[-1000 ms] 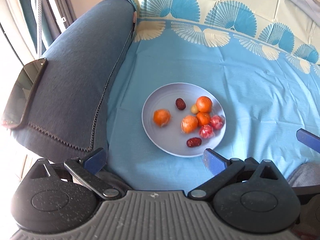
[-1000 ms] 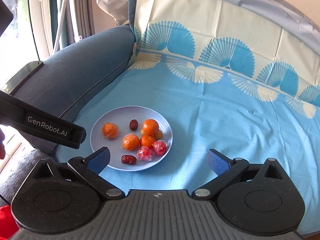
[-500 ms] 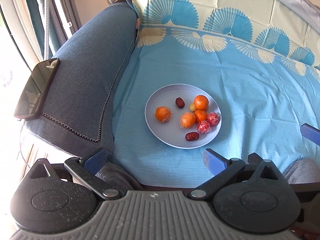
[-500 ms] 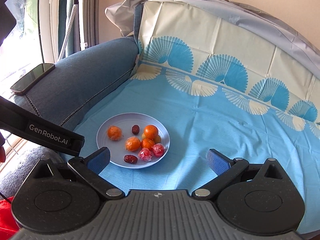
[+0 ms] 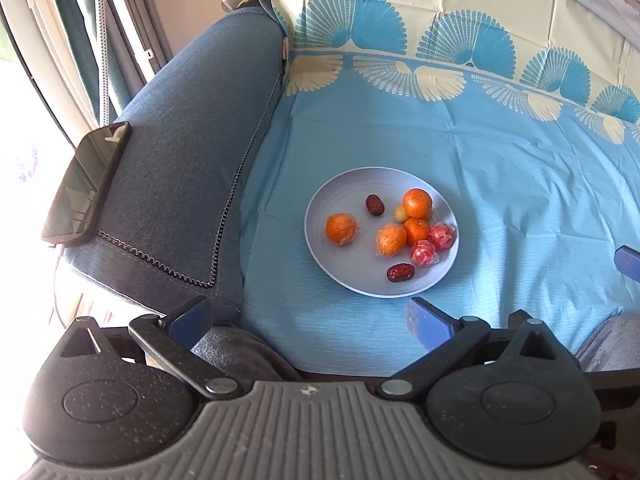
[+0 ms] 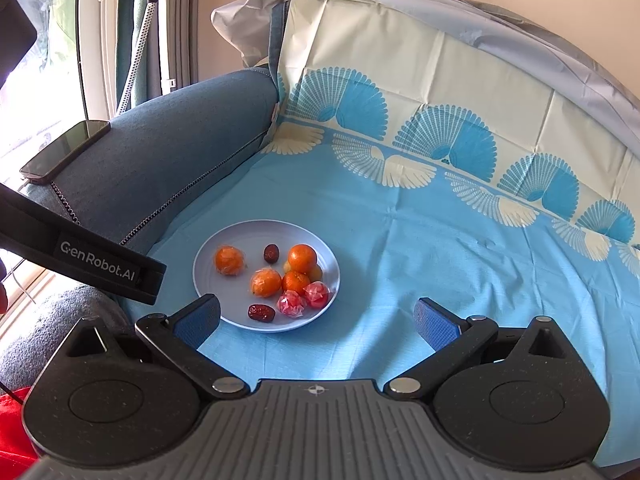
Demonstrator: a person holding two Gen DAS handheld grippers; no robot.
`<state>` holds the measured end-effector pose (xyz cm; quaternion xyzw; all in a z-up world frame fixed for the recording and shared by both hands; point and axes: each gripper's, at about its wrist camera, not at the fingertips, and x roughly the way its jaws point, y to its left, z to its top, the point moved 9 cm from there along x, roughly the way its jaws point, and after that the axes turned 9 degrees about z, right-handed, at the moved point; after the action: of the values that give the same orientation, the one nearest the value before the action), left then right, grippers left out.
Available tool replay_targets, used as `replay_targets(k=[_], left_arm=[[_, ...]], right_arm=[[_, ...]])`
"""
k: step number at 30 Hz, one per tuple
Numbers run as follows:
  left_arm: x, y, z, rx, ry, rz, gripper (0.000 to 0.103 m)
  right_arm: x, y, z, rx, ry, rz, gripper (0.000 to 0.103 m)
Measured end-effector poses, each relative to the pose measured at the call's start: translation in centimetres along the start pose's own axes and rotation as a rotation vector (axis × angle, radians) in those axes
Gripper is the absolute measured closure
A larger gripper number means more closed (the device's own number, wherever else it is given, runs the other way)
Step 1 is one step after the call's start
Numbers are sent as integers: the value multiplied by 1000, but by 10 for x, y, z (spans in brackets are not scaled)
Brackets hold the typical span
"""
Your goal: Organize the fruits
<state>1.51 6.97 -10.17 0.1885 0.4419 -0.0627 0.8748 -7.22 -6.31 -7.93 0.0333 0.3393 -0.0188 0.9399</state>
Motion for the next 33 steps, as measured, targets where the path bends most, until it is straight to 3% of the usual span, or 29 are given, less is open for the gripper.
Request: replay_targets(k=[6,33], left_arm=[[2,-1,-2,2,19,-19,0],[1,-1,-2,8,10,23,0]], right_arm=[[0,0,0,0,0,-1,1],[1,-3,0,6,-4,-12,1]])
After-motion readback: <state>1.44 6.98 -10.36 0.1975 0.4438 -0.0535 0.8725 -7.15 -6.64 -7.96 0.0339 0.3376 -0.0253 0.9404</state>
